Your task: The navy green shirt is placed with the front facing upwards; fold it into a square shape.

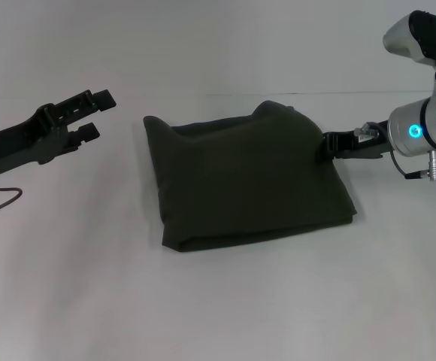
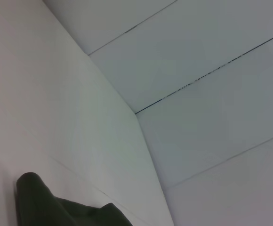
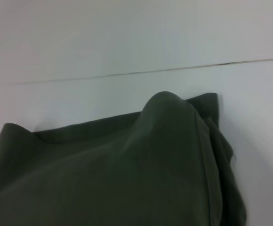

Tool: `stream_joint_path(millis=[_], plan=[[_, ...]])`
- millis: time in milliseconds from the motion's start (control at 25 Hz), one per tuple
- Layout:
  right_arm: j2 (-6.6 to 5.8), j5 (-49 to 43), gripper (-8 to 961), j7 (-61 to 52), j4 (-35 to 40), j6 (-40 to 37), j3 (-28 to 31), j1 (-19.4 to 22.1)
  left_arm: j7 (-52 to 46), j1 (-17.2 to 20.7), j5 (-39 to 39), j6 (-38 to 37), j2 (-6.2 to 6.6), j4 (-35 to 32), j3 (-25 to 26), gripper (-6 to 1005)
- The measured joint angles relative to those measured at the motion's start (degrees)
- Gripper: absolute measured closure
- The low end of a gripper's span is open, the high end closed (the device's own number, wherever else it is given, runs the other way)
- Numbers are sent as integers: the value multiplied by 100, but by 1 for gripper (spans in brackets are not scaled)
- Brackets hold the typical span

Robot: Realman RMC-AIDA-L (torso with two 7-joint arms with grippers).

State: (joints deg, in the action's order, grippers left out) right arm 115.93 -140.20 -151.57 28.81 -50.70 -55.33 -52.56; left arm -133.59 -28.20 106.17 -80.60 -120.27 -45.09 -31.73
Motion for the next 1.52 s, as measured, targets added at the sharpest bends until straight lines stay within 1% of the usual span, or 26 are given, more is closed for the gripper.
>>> stream_joint_path(millis=[240,400,480,600,720,800,840,960,1000,1120,1200,1320,1440,1520], plan=[[11,-286,764,-80,-13,124,-14,-8,0,-8,0,-13,-13,14,0,65],[-4,-434,747,-199,-54,200,-8,12,0,-3,0,-13,-20,17,0,65],[-21,-533,692,-258,-42,167,8,31,0,1,0,-12,-24,19,0,65],[-131,-555,610,-410,207,-53,108,140,0,-2,0,-29,-23,18,0,65],[-213,-157,527,-279,852,-565,498,470,-10,1,6,-66,-14,-2,-14,65],[-296,337,529,-14,1219,-1068,877,750,-32,12,35,-119,2,-6,-20,65],[-368,576,529,107,1304,-1284,1047,852,-39,17,48,-144,5,-7,-17,65],[-678,1363,530,418,1288,-2105,1605,1167,-121,32,190,-307,36,-22,-10,65],[-759,1595,530,488,1276,-2344,1750,1280,-212,33,315,-386,52,-33,-3,65],[-904,2145,528,717,1262,-3044,2079,1616,-517,36,766,-599,75,-47,-6,65],[-960,2426,530,1002,1230,-3513,2314,1859,-705,70,1032,-735,41,-27,-37,65],[-1002,2660,537,1456,1084,-3934,2703,2182,-857,117,1197,-759,-30,61,-78,66],[-1003,2785,539,1826,949,-4121,3097,2499,-975,139,1275,-664,-94,241,-145,66],[-1001,2817,540,2018,907,-4150,3251,2687,-1061,126,1312,-551,-133,385,-205,66]])
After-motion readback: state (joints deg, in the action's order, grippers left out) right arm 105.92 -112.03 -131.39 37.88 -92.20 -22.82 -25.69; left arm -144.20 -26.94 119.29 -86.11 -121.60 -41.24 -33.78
